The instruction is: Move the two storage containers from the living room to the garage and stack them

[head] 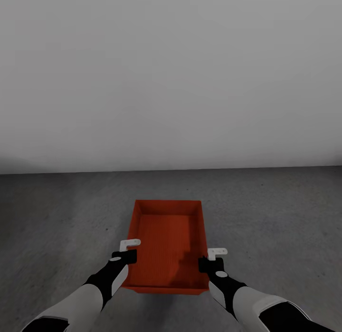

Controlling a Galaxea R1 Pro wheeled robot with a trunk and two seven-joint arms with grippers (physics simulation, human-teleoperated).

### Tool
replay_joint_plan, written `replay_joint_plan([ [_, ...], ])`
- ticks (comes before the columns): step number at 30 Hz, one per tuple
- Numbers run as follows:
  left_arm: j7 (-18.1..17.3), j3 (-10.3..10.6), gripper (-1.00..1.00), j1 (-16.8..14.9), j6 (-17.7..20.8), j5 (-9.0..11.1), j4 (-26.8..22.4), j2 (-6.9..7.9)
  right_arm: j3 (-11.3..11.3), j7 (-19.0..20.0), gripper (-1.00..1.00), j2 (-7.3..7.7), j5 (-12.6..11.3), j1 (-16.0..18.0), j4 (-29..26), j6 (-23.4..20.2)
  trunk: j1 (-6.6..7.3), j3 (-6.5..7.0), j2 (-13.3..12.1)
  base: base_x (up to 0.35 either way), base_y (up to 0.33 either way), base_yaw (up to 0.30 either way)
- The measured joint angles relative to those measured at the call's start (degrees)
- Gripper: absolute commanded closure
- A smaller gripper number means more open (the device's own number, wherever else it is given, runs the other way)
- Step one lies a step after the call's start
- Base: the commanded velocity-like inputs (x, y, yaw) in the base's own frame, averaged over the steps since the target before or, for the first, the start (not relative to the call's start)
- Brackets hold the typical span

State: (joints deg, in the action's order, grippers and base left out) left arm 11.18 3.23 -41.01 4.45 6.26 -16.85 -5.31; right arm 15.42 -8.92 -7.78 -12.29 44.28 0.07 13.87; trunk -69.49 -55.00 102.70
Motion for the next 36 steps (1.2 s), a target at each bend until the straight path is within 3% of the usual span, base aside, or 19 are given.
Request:
replay_joint_plan([
  [5,0.0,0.0,1.0,0.0,0.0,0.0,0.0,-0.01,0.1,0.0,1.0,0.0,-0.1,0.0,0.0,0.0,-0.65,-0.53,1.2,0.0,0.0,0.0],
  [7,1.3,1.7,1.0,-0.1,0.5,0.8,-0.3,-0.32,-0.4,0.8,1.0,0.4,-0.3,0.0,0.1,0.0,-1.07,-0.88,2.0,0.0,0.0,0.0],
  [31,1.2,1.6,1.0,-0.2,0.3,0.8,-0.2,-0.31,-0.4,0.8,1.0,0.37,-0.3,0.0,0.1,0.0,-1.07,-0.88,2.0,0.0,0.0,0.0],
  [32,1.2,1.5,1.0,-0.1,0.4,0.7,-0.2,-0.32,-0.5,0.8,-1.0,0.37,-0.3,0.0,0.2,0.0,-1.07,-0.88,2.0,0.0,0.0,0.0],
  [33,2.4,0.0,-1.0,-0.1,0.5,0.2,-0.4,-0.83,-0.6,-2.8,-1.0,-0.08,0.3,0.0,0.1,0.0,-1.08,-0.88,2.0,0.0,0.0,0.0],
  [34,3.6,-1.5,-1.0,0.0,0.7,0.1,-0.1,-0.7,-0.5,-3.2,-1.0,0.41,0.5,0.0,0.4,-0.1,-1.1,-0.89,2.0,0.0,0.0,0.0],
  [36,3.8,-1.7,-1.0,-0.1,0.9,-0.2,0.3,0.09,-0.6,-3.2,-1.0,2.14,0.4,0.0,0.5,-0.1,-1.1,-0.89,2.0,0.0,0.0,0.0],
])
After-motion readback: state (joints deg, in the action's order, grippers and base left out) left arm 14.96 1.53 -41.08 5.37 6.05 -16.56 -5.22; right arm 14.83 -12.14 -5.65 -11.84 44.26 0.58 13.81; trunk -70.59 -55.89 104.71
